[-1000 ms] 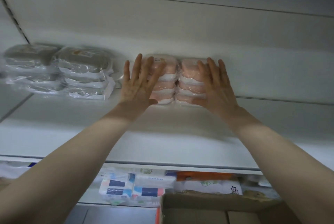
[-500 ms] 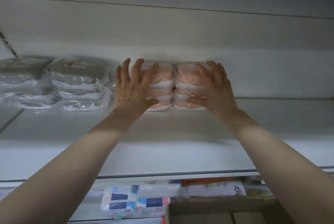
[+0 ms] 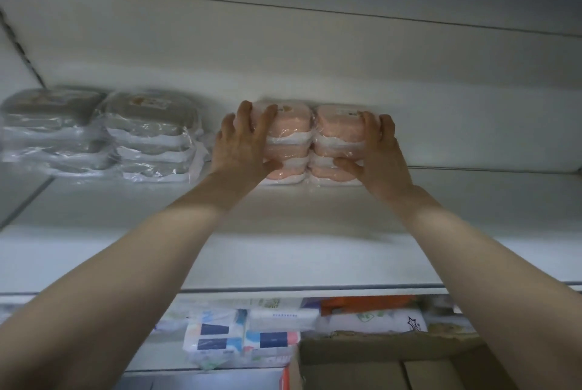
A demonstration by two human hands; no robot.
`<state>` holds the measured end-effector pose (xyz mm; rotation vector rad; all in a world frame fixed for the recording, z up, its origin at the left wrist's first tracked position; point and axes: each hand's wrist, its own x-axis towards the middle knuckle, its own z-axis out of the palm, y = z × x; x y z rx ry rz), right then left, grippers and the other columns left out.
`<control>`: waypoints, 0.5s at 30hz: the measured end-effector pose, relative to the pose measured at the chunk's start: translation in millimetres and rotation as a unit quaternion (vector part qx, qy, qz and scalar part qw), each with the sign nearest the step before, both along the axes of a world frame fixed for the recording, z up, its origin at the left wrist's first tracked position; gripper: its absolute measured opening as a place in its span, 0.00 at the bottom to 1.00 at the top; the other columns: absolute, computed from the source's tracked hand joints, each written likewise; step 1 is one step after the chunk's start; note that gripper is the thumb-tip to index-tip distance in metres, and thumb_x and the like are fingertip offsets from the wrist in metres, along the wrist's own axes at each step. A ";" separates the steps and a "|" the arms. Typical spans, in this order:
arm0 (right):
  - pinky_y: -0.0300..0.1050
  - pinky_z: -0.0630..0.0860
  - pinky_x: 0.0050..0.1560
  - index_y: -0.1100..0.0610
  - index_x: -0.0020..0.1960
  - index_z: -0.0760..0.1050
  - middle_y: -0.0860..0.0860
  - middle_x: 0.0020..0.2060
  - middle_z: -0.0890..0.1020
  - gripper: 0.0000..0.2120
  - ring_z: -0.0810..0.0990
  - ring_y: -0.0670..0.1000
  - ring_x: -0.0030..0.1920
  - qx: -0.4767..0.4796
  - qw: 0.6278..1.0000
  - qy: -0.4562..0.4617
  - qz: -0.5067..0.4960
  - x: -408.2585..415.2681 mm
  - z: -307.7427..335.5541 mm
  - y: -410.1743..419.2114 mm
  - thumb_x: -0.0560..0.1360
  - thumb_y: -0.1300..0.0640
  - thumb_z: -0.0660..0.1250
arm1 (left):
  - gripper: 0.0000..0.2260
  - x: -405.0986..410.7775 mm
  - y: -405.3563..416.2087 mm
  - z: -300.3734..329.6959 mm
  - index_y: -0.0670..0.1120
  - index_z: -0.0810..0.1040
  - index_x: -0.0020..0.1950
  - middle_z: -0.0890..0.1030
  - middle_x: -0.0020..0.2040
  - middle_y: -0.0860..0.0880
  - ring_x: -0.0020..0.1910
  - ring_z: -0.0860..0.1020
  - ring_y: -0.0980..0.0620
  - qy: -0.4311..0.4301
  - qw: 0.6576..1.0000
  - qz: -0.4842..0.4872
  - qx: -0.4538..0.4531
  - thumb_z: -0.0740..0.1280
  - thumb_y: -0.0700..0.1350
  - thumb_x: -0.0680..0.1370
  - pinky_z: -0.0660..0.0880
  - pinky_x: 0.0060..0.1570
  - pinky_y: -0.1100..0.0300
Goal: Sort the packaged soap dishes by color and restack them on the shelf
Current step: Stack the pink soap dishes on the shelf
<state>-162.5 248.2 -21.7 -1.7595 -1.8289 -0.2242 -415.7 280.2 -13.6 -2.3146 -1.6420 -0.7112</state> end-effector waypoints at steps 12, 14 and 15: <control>0.55 0.53 0.75 0.55 0.79 0.53 0.58 0.76 0.58 0.44 0.50 0.62 0.78 0.020 0.991 -0.094 0.098 -54.2 44.4 -51.5 0.72 0.44 0.72 | 0.36 -54.2 -90.8 -1.9 0.47 0.65 0.75 0.68 0.71 0.40 0.72 0.64 0.36 0.028 0.997 0.018 0.076 0.76 0.51 0.70 0.61 0.71 0.44; 0.54 0.53 0.76 0.55 0.79 0.54 0.58 0.76 0.59 0.41 0.51 0.61 0.78 0.025 0.987 -0.095 0.125 -79.5 42.1 -56.8 0.74 0.45 0.70 | 0.36 -77.7 -101.4 -10.6 0.45 0.71 0.71 0.72 0.67 0.39 0.68 0.68 0.34 0.021 0.992 0.018 0.120 0.79 0.50 0.65 0.66 0.67 0.41; 0.55 0.55 0.76 0.54 0.79 0.55 0.58 0.76 0.59 0.41 0.52 0.61 0.77 0.027 0.985 -0.098 0.142 -96.7 40.3 -58.3 0.74 0.44 0.70 | 0.37 -95.1 -105.4 -13.6 0.45 0.71 0.71 0.73 0.67 0.39 0.68 0.68 0.34 0.024 0.991 0.029 0.129 0.79 0.50 0.64 0.67 0.67 0.40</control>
